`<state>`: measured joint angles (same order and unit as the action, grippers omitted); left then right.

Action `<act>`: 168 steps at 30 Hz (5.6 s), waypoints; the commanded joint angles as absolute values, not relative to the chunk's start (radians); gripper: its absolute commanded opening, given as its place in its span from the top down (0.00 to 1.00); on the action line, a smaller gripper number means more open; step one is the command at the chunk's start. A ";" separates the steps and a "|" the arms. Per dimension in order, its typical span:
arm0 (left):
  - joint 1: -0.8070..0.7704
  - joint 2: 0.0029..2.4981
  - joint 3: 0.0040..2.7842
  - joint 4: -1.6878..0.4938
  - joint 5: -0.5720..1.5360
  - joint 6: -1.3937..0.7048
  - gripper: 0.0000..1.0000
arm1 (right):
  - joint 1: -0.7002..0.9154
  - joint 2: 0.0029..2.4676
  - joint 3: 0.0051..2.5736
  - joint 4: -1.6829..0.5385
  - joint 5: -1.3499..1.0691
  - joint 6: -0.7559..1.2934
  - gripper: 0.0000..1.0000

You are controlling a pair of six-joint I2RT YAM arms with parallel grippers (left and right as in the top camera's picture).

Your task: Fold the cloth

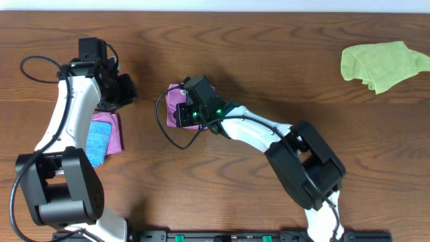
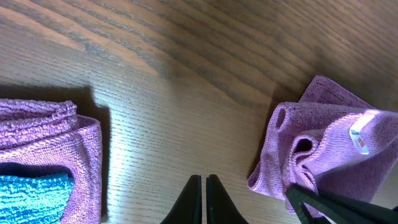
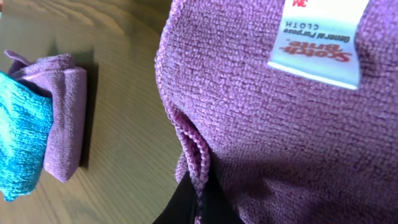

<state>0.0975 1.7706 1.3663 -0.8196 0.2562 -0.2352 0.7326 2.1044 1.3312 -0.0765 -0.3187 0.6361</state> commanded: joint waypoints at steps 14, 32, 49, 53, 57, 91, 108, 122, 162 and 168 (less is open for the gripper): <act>0.103 1.750 1.359 -0.827 0.263 -0.224 0.94 | 0.741 2.112 1.398 -0.075 -0.382 0.630 0.40; 0.107 1.668 1.359 -0.837 0.314 -0.224 0.93 | 0.535 1.916 1.524 -0.494 -0.302 0.450 0.01; 0.106 1.668 1.359 -0.838 0.411 -0.233 0.92 | 0.372 1.521 1.444 -0.936 -0.084 0.167 0.01; 0.106 1.668 1.359 -0.838 0.419 -0.233 0.92 | 0.347 1.425 1.328 -0.934 -0.084 0.190 0.01; 0.106 1.668 1.359 -0.834 0.419 -0.233 0.92 | 0.320 1.276 1.179 -0.902 -0.081 0.210 0.01; 0.101 1.668 1.351 -0.918 0.577 -0.455 0.76 | 0.236 0.715 0.659 -0.976 0.326 0.553 0.01; 0.084 1.666 1.000 -0.612 0.716 -0.655 0.50 | 0.236 0.715 0.659 -0.977 0.326 0.553 0.01; 0.037 1.666 0.995 -0.542 0.653 -0.767 0.14 | 0.236 0.715 0.659 -0.977 0.325 0.553 0.01; -0.105 1.666 0.643 0.041 0.455 -1.085 0.09 | 0.236 0.715 0.659 -0.977 0.325 0.553 0.01; -0.105 1.667 0.643 0.062 0.410 -1.085 0.10 | 0.236 0.715 0.659 -0.977 0.325 0.553 0.01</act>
<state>-0.1062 1.6360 0.6781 0.0765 0.5076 -1.0889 0.2443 0.7216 0.6643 -0.9760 0.3080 0.5385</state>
